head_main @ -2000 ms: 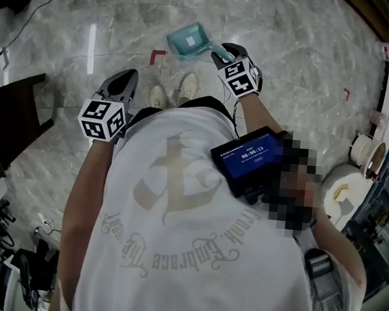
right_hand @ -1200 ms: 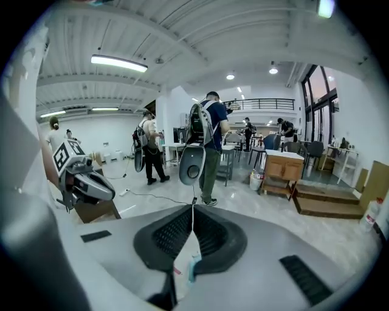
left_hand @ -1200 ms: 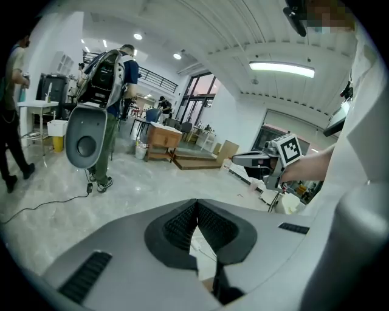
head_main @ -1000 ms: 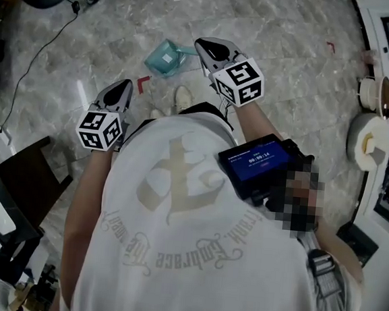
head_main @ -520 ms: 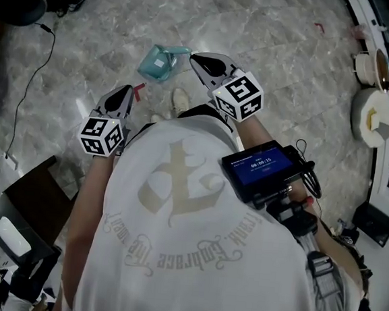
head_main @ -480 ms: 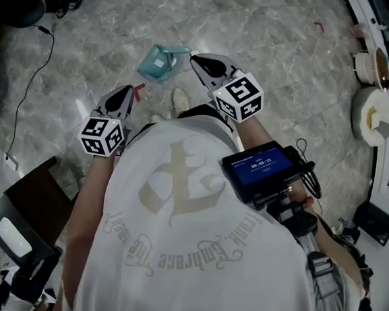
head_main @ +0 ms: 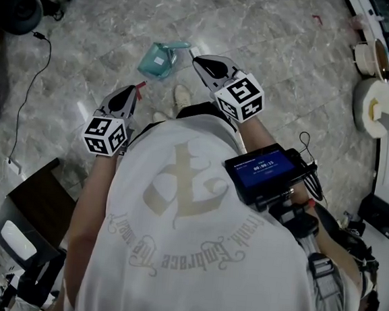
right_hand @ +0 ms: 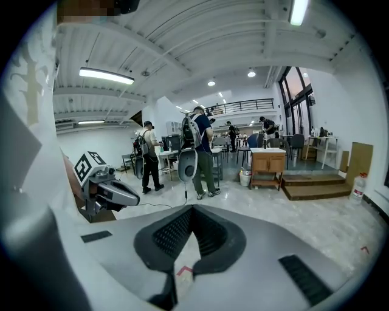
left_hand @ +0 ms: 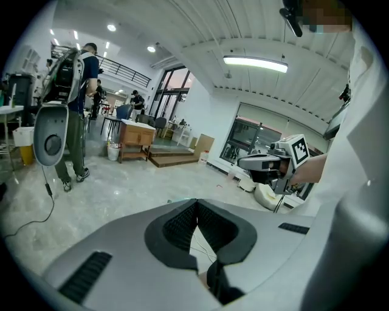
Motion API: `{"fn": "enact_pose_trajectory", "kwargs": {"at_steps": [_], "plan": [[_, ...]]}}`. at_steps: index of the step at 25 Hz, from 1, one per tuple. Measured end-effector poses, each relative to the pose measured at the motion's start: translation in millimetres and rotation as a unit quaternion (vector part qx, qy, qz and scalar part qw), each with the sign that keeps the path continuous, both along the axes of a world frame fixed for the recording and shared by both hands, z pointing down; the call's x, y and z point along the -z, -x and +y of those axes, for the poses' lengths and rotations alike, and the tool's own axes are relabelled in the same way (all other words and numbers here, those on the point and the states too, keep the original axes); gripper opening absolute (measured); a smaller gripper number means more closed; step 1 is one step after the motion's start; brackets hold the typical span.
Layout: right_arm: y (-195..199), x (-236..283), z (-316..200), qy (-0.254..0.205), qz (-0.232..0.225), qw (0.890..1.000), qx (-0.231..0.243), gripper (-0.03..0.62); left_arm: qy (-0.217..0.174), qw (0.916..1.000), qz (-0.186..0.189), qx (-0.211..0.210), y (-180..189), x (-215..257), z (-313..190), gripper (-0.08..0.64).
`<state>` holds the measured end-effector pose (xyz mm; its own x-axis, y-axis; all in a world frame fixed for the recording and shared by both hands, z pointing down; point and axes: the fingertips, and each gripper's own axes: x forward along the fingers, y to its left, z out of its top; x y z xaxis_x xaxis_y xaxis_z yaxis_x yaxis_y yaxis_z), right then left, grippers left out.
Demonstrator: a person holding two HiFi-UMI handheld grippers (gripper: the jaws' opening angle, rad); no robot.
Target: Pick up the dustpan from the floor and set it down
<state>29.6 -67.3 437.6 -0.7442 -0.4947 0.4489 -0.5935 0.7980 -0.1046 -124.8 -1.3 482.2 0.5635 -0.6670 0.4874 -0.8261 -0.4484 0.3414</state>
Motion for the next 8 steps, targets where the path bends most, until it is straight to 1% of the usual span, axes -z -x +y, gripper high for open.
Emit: {"fn": "enact_pose_trajectory", "kwargs": {"at_steps": [8], "plan": [[5.7,-2.9,-2.8,-0.002,0.007,1.0,0.011,0.015,0.009,0.9999,0.005,0.003,-0.3,-8.2,2.2,0.012]]}}
